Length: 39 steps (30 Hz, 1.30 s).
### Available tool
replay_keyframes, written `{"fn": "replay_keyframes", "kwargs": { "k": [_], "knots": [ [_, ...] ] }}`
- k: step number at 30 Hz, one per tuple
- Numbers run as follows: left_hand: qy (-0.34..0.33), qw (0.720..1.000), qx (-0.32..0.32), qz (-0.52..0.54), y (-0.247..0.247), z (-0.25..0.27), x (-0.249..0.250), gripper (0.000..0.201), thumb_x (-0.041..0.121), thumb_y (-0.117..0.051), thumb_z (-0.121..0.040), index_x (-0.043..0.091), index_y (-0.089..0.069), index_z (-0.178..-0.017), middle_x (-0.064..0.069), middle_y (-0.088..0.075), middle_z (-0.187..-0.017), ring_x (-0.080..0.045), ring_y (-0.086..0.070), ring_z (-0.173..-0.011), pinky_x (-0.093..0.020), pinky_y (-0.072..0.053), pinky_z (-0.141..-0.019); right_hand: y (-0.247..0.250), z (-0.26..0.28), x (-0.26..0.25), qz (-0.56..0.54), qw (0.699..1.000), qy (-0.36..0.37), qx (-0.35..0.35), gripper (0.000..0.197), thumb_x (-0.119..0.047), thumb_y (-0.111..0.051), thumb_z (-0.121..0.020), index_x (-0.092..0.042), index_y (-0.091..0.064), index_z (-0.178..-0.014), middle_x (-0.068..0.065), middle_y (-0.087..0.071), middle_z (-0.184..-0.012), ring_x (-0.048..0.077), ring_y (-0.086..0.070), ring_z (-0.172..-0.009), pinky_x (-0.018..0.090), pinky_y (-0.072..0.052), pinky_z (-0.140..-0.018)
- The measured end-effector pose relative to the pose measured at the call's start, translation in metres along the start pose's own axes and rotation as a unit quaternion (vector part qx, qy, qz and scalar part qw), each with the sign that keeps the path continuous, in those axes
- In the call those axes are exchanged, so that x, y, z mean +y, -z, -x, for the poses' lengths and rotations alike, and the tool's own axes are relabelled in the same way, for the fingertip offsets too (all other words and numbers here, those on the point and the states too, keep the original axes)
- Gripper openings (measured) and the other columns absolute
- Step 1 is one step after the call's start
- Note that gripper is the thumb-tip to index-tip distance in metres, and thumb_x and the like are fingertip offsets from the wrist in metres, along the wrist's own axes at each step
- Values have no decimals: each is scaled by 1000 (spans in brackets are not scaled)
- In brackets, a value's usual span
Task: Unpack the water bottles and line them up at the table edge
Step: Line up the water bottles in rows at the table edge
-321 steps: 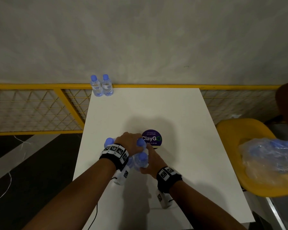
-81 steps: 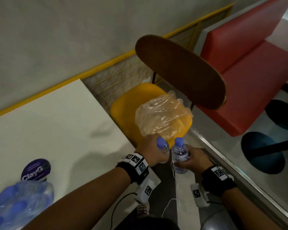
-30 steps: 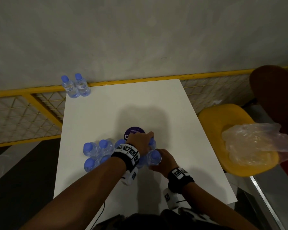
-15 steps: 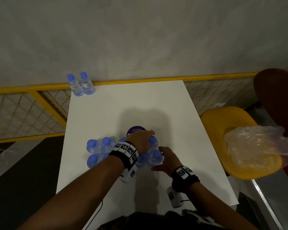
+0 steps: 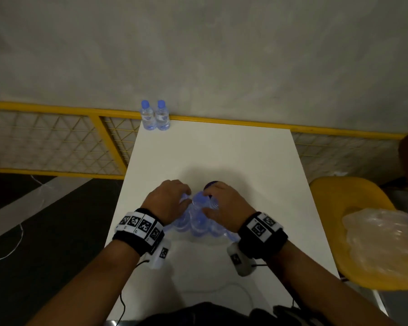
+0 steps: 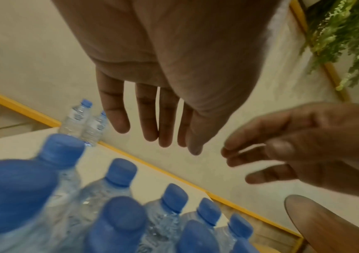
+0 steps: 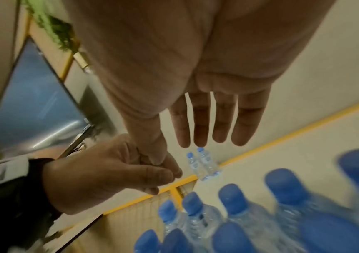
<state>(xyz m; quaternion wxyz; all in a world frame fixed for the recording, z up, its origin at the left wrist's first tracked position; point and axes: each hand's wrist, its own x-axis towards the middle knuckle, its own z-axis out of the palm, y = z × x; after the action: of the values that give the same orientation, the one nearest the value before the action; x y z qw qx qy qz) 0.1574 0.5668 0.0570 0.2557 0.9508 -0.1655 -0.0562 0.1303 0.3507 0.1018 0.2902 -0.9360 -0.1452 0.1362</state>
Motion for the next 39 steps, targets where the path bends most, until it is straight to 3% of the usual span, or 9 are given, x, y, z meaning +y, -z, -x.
{"fn": "replay_keyframes", "kwargs": {
  "k": [7,10,14,17,20,23,25,33,39],
  "knots": [
    [149,987,-49,-31,0,42,-36,36,45,-70,-85,35,-65,-120,1,-67,-118,-23,-65,-109,-38,-53,-96,-27,-86,-66,114,986,54,-114,32,-17,-60,-88,-20,-66,-119,13,-59,-119,32,-59,-108,43,-50,-94],
    [153,986,-55,-38,-4,52,-44,37,41,-69,-89,31,-63,-124,0,-65,-121,-25,-65,-109,-34,-52,-93,-47,-115,-78,172,972,55,-152,25,-19,-62,-85,-24,-69,-109,9,-62,-115,32,-61,-108,38,-52,-87],
    [144,987,-57,-31,-11,57,-48,49,36,-68,-91,30,-56,-138,-2,-62,-130,-28,-64,-114,-37,-53,-96,-71,-143,-77,206,961,41,-182,40,-27,-63,-89,-22,-61,-129,6,-52,-138,28,-51,-125,34,-43,-101],
    [156,986,-54,2,-16,55,-50,41,34,-68,-92,24,-59,-131,-3,-67,-123,-27,-67,-108,-35,-52,-93,-83,-152,-70,226,955,42,-186,7,-27,-65,-82,-25,-59,-79,3,-58,-100,25,-59,-88,17,-35,-62],
    [152,987,-48,-5,-16,53,-59,29,33,-68,-91,22,-63,-117,-2,-66,-114,-26,-67,-102,-31,-49,-86,-96,-160,-57,225,958,57,-171,26,-23,-64,-80,-25,-44,-63,-5,-51,-82,22,-61,-76,19,-35,-58],
    [158,987,-30,-18,-4,49,-71,22,30,-70,-90,23,-65,-111,-1,-64,-108,-25,-66,-97,-34,-53,-85,-86,-166,-60,231,956,77,-161,5,-17,-64,-84,-14,-64,-89,9,-62,-97,29,-65,-85,27,-44,-67],
    [166,986,-2,13,12,41,-80,16,25,-72,-89,20,-69,-104,-2,-65,-104,-27,-67,-94,-36,-55,-85,-73,-176,-58,230,959,80,-147,18,-17,-63,-87,-7,-66,-102,13,-62,-106,33,-64,-92,28,-45,-70],
    [159,986,52,17,82,-70,-137,22,15,-74,-87,7,-72,-107,-18,-67,-109,-39,-64,-103,-45,-53,-88,-6,-251,-53,124,991,3,-46,29,-28,-72,-80,-15,-69,-106,9,-68,-108,29,-65,-96,38,-56,-85],
    [171,984,43,-16,103,-179,-173,20,24,-74,-88,10,-71,-102,-17,-65,-107,-38,-64,-100,-42,-52,-85,4,-329,-46,99,994,-39,-14,24,-23,-71,-82,-9,-70,-102,12,-68,-103,30,-66,-92,30,-51,-77]
  ]
}}
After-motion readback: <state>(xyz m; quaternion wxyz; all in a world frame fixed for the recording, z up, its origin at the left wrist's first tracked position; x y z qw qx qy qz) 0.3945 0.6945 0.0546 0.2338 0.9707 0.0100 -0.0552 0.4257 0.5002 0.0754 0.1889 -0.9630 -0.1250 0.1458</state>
